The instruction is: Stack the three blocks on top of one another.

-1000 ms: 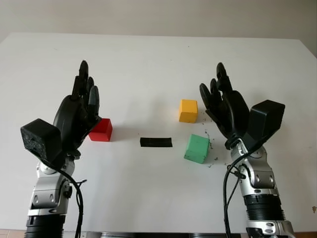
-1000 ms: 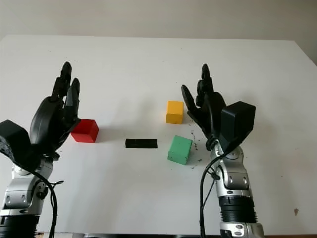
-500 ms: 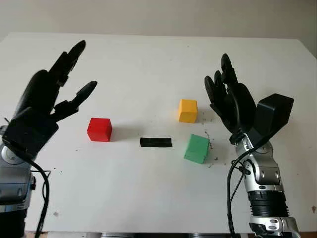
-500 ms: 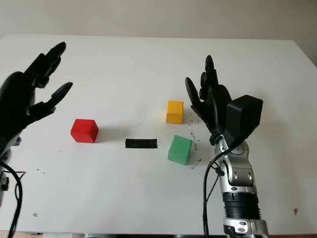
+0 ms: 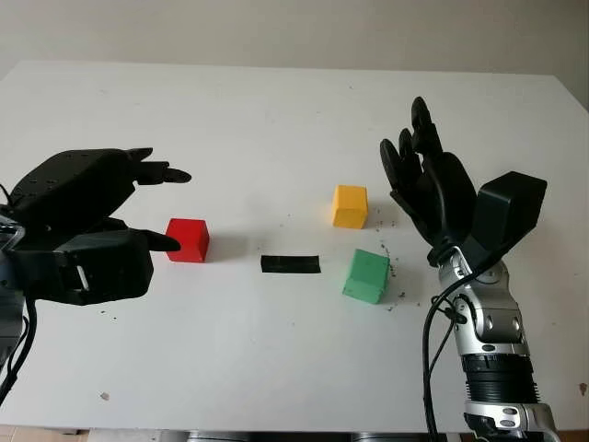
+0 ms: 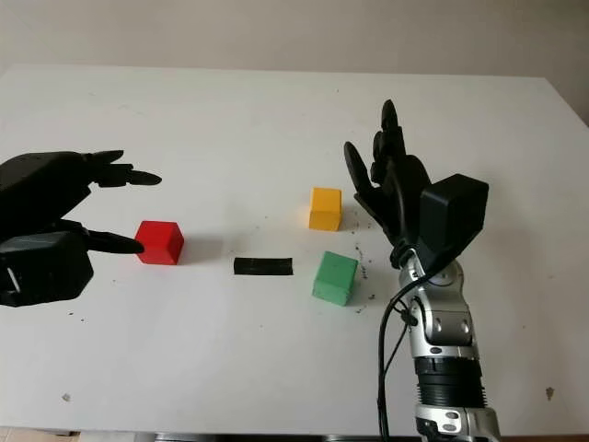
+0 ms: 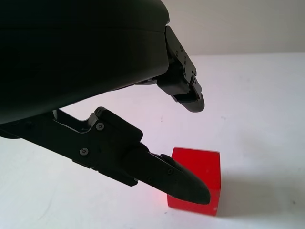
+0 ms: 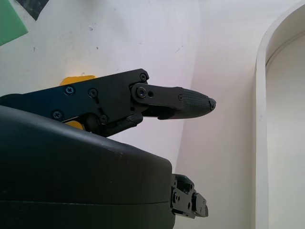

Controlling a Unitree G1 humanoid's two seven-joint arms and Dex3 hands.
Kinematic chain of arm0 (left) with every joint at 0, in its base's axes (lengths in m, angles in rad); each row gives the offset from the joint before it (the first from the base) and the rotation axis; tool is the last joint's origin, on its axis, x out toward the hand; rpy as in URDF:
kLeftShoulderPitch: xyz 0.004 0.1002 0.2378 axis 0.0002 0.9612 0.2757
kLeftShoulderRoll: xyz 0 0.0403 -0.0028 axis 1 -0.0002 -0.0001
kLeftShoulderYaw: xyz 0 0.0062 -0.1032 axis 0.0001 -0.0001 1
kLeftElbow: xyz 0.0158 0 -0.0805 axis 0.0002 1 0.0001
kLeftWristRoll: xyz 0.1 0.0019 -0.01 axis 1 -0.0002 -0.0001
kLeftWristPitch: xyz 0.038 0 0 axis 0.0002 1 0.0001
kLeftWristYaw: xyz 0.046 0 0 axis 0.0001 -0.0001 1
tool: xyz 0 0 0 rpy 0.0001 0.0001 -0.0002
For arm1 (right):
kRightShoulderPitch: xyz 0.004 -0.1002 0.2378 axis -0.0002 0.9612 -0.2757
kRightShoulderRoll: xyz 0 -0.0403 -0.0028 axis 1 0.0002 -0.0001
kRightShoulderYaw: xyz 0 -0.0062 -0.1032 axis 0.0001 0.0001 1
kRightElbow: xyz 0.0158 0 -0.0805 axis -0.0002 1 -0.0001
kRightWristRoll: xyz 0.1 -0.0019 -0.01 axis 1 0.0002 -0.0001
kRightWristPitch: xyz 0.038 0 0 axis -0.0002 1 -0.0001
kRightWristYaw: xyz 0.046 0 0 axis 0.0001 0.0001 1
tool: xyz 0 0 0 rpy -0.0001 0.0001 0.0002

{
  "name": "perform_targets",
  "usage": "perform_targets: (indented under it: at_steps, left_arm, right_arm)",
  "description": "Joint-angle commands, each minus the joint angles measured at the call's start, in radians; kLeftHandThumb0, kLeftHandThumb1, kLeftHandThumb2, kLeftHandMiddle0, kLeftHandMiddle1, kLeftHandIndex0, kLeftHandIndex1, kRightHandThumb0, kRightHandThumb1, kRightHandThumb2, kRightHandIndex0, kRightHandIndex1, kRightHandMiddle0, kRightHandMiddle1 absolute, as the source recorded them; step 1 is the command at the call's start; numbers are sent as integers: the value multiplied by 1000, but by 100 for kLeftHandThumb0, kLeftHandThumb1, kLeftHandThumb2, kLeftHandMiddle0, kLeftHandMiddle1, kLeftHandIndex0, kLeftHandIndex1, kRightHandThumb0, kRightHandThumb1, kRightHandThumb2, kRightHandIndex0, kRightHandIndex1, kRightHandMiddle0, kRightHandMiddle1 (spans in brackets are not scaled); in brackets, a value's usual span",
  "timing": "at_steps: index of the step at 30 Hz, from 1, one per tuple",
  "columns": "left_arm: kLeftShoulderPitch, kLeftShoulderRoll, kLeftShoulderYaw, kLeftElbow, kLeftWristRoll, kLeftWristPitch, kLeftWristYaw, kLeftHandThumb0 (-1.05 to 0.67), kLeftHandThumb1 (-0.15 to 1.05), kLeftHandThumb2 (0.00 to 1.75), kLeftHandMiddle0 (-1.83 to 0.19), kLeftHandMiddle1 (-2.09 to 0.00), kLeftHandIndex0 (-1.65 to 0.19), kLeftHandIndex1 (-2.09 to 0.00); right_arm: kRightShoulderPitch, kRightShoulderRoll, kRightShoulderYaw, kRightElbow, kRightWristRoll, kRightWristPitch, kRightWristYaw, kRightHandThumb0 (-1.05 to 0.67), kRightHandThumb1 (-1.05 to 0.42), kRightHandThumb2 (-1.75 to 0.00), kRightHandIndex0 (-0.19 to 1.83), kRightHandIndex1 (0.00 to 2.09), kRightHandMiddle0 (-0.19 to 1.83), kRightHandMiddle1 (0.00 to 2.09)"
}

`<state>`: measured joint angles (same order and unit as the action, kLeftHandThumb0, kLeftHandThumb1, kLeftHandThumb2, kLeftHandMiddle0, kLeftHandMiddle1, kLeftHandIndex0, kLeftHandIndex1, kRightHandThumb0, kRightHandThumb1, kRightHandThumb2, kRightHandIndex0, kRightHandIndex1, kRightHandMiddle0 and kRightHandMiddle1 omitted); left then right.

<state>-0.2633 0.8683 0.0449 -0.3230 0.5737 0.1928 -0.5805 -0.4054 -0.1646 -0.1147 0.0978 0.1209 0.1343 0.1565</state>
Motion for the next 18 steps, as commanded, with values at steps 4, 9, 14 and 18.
perform_targets:
  at_steps: [4, 9, 14, 18]
  left_arm:
    - [-25, 19, -43, 29, 49, -34, -1, -73, 84, 5, -12, -4, -47, -10]
    - [-8, -5, -68, 53, 76, -70, 35, -74, 84, 5, -9, -4, -44, -8]
    - [4, -21, -92, 76, 126, -94, 85, -69, 84, 5, -10, -5, -47, -9]
    - [4, -27, -107, 99, 161, -117, 115, -69, 86, 6, -11, -6, -51, -11]
  right_arm:
    - [8, 8, 1, -26, 2, -20, -9, -55, -105, -46, -19, 0, -19, 0]
    - [4, 22, 0, -18, 5, -24, -24, -55, -105, -46, -19, 0, -19, 0]
    - [0, 19, 3, -14, 8, -26, -12, -56, -105, -46, -19, 0, -19, 0]
    - [2, 19, 2, -13, 9, -29, -8, -56, -105, -46, -19, 0, -19, 0]
